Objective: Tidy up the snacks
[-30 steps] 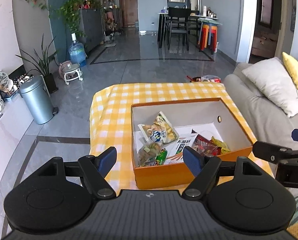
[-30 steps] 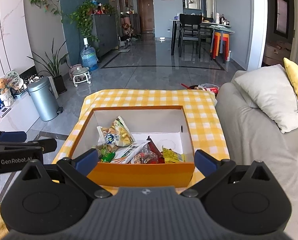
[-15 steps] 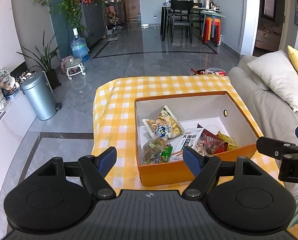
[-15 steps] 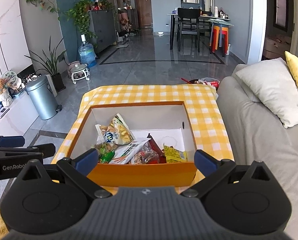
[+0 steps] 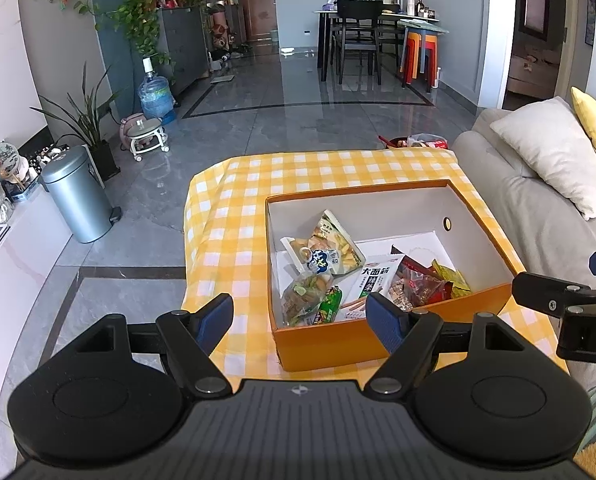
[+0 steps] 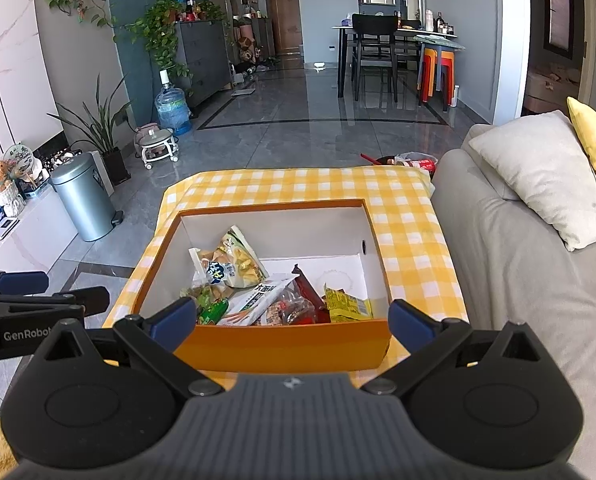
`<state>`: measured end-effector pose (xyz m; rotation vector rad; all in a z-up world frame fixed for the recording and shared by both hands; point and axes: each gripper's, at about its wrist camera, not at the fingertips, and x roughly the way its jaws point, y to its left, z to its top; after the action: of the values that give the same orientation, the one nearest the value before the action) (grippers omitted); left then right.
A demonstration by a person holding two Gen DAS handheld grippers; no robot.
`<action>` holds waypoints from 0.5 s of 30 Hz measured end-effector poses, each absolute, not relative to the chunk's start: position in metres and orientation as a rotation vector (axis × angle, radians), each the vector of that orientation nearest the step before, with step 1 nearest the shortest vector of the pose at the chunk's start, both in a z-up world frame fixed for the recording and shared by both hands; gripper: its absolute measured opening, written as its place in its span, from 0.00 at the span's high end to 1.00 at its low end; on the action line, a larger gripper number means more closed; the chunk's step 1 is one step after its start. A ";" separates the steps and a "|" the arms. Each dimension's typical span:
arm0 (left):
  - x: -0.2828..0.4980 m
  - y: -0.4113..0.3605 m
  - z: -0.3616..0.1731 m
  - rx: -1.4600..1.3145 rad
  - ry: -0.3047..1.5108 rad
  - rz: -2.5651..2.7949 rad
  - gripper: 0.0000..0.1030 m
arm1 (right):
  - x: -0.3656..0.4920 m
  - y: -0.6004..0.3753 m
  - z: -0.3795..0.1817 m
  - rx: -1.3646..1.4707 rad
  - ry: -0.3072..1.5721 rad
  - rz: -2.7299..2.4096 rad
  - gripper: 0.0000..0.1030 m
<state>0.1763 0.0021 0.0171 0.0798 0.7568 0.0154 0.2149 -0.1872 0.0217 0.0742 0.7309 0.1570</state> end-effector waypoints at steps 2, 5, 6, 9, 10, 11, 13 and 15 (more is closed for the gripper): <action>0.176 0.002 0.017 0.079 0.756 0.016 0.14 | 0.214 -0.187 0.021 0.077 0.732 0.156 0.04; 0.176 0.002 0.017 0.079 0.757 0.017 0.14 | 0.213 -0.187 0.021 0.078 0.731 0.156 0.04; 0.176 0.002 0.017 0.078 0.757 0.017 0.14 | 0.213 -0.187 0.021 0.078 0.731 0.157 0.04; 0.176 0.002 0.017 0.078 0.757 0.018 0.14 | 0.213 -0.187 0.021 0.076 0.733 0.156 0.04; 0.176 0.002 0.017 0.077 0.757 0.017 0.14 | 0.213 -0.187 0.021 0.076 0.732 0.156 0.04; 0.176 0.002 0.017 0.077 0.757 0.016 0.14 | 0.213 -0.187 0.021 0.076 0.732 0.155 0.04; 0.175 0.002 0.017 0.076 0.758 0.017 0.14 | 0.213 -0.187 0.021 0.077 0.733 0.155 0.04; 0.175 0.002 0.017 0.075 0.760 0.016 0.14 | 0.213 -0.187 0.021 0.077 0.736 0.154 0.04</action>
<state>0.1751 0.0019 0.0168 0.0755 0.7603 0.0164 0.2128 -0.1871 0.0206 0.0769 0.7358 0.1542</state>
